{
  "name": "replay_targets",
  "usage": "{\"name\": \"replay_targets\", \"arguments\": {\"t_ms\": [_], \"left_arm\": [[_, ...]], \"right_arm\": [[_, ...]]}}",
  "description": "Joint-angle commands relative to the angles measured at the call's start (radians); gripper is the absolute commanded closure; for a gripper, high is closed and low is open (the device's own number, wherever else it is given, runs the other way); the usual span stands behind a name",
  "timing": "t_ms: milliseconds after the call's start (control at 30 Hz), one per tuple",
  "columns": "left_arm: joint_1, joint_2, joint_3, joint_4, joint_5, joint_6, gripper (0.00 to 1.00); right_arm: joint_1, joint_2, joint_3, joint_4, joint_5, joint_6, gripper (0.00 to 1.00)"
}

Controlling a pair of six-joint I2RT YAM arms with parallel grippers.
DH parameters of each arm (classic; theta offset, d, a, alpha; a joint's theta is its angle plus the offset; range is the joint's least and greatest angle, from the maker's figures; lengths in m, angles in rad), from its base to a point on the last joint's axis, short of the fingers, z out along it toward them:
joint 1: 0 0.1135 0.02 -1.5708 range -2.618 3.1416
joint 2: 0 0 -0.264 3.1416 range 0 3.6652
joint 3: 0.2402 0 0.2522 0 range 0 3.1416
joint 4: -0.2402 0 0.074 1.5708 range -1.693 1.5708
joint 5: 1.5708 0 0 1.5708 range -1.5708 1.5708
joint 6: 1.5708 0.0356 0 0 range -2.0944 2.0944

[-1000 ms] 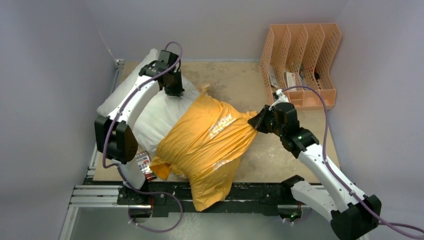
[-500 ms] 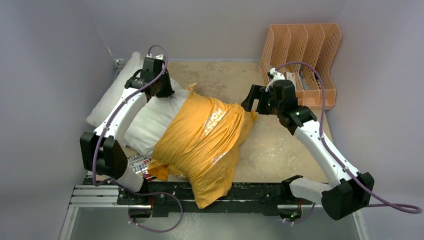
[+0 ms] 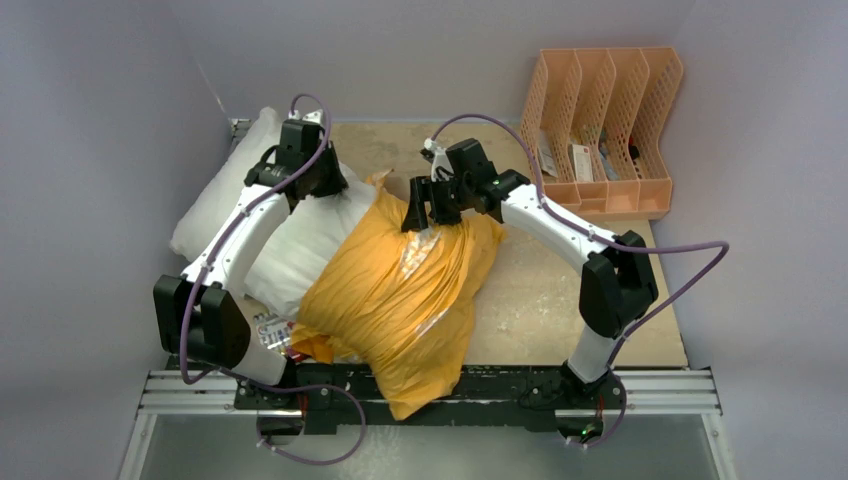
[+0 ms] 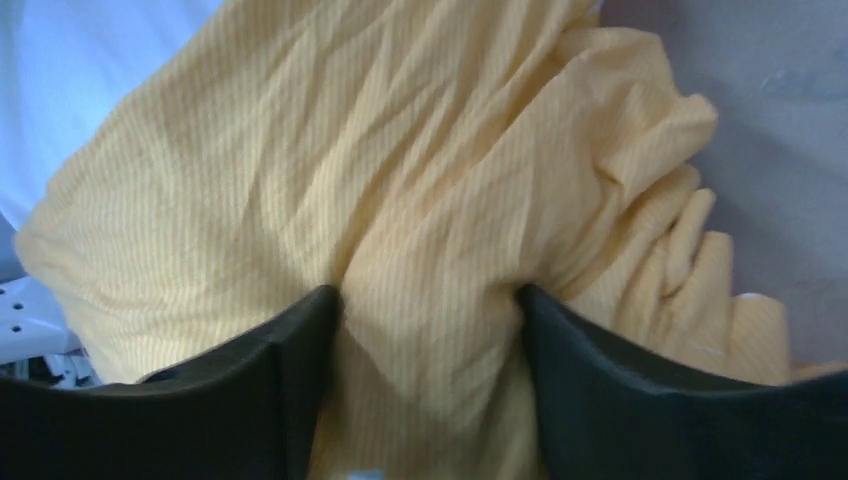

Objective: Remove the pillowcase from the pillow
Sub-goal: Remove the pillow from the pillowcase.

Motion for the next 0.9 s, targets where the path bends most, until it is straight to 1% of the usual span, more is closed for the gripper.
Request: {"name": "replay_targets", "arguments": {"t_ms": [0,33,67,100,133,200,300,367,433,533,600,633,667,733,767,800,867], "left_arm": [[0.009,-0.040,-0.011,0.023,-0.071,-0.032,1.00],[0.012,-0.048,-0.028,0.018,-0.135,-0.044,1.00],[0.014,-0.057,-0.052,0.012,-0.196,-0.053,1.00],[0.022,-0.062,-0.064,0.011,-0.239,-0.062,1.00],[0.034,-0.070,-0.088,0.017,-0.253,-0.072,1.00],[0.052,-0.086,-0.114,0.038,-0.264,-0.089,1.00],[0.066,-0.096,-0.120,0.054,-0.262,-0.095,1.00],[0.070,-0.088,-0.108,0.060,-0.231,-0.092,1.00],[0.071,-0.077,-0.102,0.077,-0.172,-0.086,1.00],[0.071,-0.060,-0.108,0.118,-0.085,-0.088,1.00],[0.071,-0.047,-0.115,0.134,-0.062,-0.091,1.00],[0.071,-0.042,-0.114,0.136,-0.059,-0.091,1.00],[0.071,-0.038,-0.112,0.135,-0.057,-0.091,1.00],[0.071,-0.037,-0.109,0.140,-0.043,-0.092,1.00],[0.071,-0.037,-0.104,0.144,-0.038,-0.095,1.00],[0.071,-0.036,-0.100,0.145,-0.033,-0.097,1.00],[0.071,-0.033,-0.087,0.143,-0.030,-0.102,1.00]], "right_arm": [[0.014,-0.070,0.000,-0.128,0.085,-0.014,0.45],[0.014,-0.085,-0.004,-0.176,0.219,-0.032,0.59],[0.013,-0.102,-0.012,-0.212,0.320,-0.046,0.77],[0.009,-0.127,-0.030,-0.240,0.408,-0.056,0.99],[0.000,-0.156,-0.057,-0.257,0.474,-0.061,1.00],[-0.045,-0.232,-0.136,-0.254,0.520,-0.064,1.00],[-0.162,-0.352,-0.265,-0.208,0.480,-0.048,1.00],[-0.212,-0.412,-0.314,-0.194,0.471,-0.045,1.00],[-0.217,-0.439,-0.313,-0.183,0.450,-0.043,1.00],[-0.218,-0.442,-0.278,-0.144,0.321,-0.026,1.00],[-0.217,-0.428,-0.236,-0.135,0.261,-0.016,1.00],[-0.218,-0.423,-0.213,-0.123,0.247,-0.016,0.96],[-0.218,-0.418,-0.191,-0.110,0.243,-0.017,0.84],[-0.217,-0.415,-0.167,-0.073,0.176,-0.004,0.46],[-0.216,-0.409,-0.163,-0.050,0.134,0.018,0.38],[-0.216,-0.396,-0.153,-0.033,0.092,0.044,0.34],[-0.204,-0.339,-0.099,-0.063,0.032,0.110,0.33]]}}
